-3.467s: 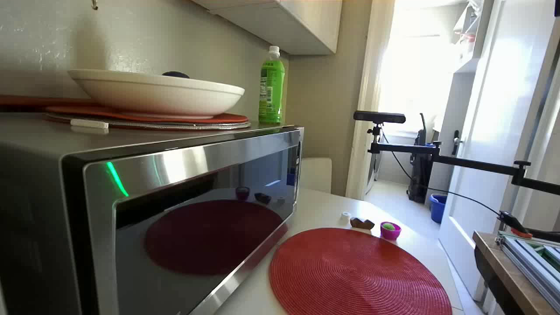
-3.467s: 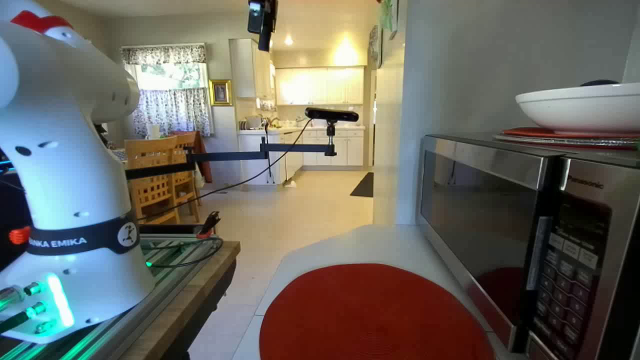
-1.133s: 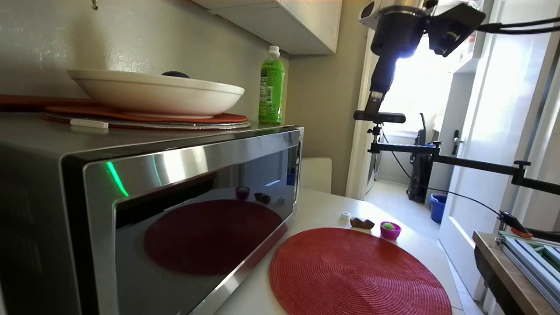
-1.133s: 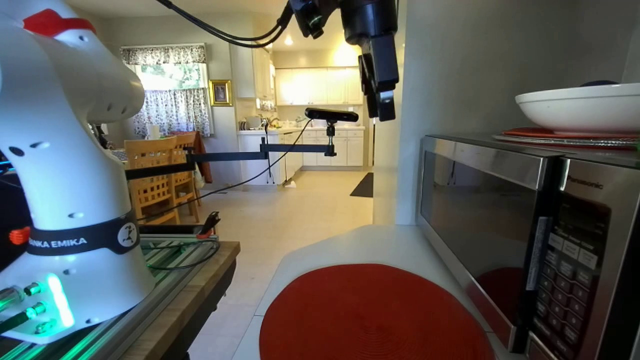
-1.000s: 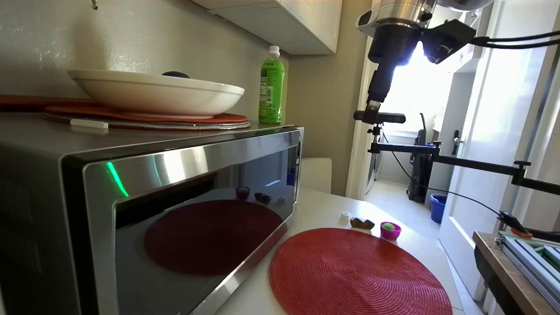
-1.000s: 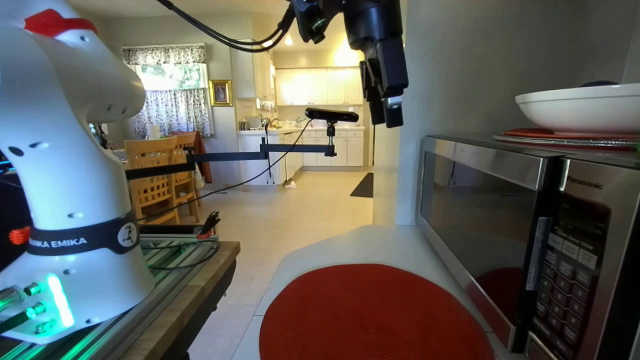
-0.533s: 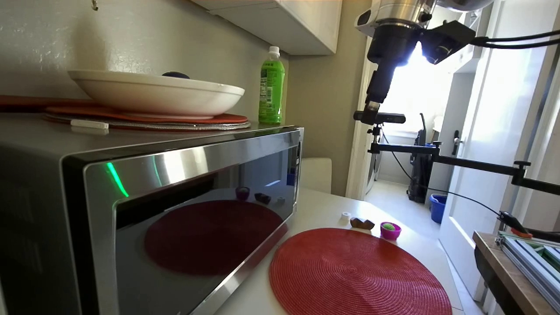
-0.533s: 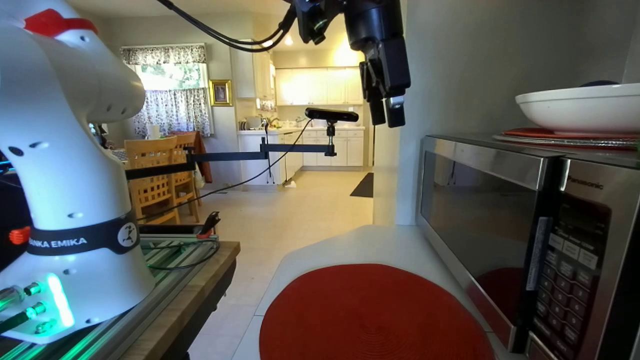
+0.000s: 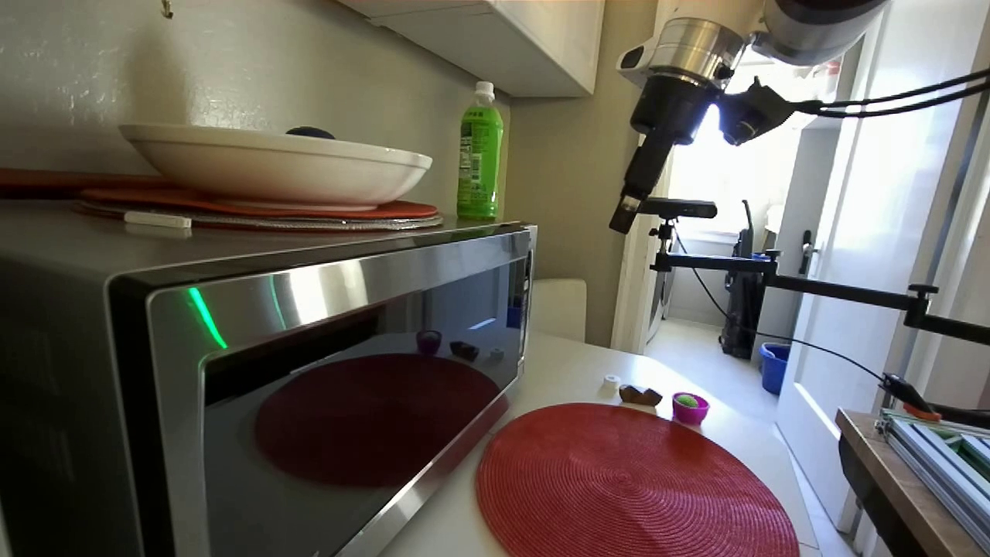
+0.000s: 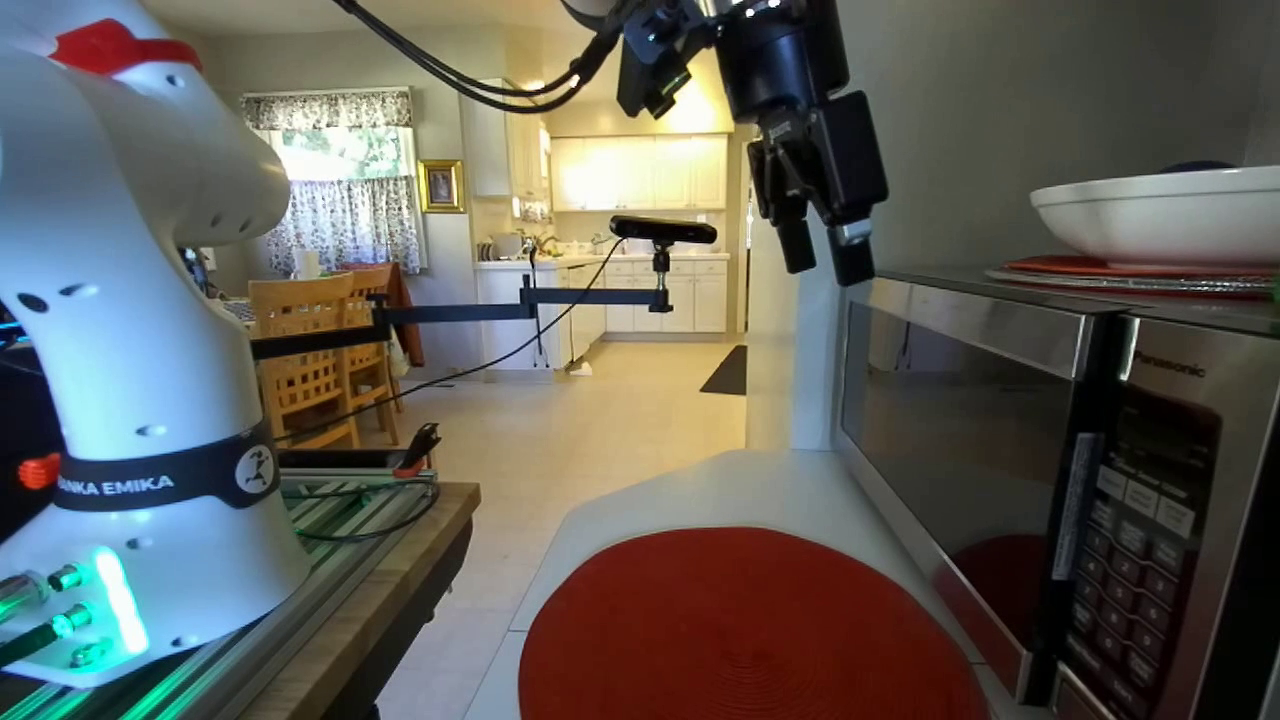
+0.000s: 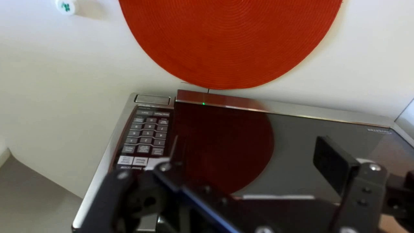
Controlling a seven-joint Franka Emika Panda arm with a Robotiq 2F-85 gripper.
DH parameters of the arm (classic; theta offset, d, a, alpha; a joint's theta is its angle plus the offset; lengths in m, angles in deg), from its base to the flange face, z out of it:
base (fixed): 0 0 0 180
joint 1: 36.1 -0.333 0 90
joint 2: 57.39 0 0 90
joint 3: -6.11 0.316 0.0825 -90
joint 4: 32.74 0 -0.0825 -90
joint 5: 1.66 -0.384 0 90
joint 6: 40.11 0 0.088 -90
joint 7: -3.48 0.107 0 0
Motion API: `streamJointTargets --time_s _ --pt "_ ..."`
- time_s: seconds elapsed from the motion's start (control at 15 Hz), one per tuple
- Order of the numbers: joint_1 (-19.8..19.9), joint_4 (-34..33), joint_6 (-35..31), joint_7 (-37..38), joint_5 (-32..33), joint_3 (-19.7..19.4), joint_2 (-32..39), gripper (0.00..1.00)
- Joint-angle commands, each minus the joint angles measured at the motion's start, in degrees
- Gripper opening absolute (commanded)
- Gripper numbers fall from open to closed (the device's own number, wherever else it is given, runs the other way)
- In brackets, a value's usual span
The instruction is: Open the microwave door
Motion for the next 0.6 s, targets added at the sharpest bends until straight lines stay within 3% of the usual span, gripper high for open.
streamJointTargets --time_s 0.0,0.53 --pt "-3.0 0.8 -6.3 -12.4 -5.8 -5.2 1.8 1.00" --pt "-11.6 -1.0 -11.5 -42.0 -26.4 -16.2 6.3 1.00"
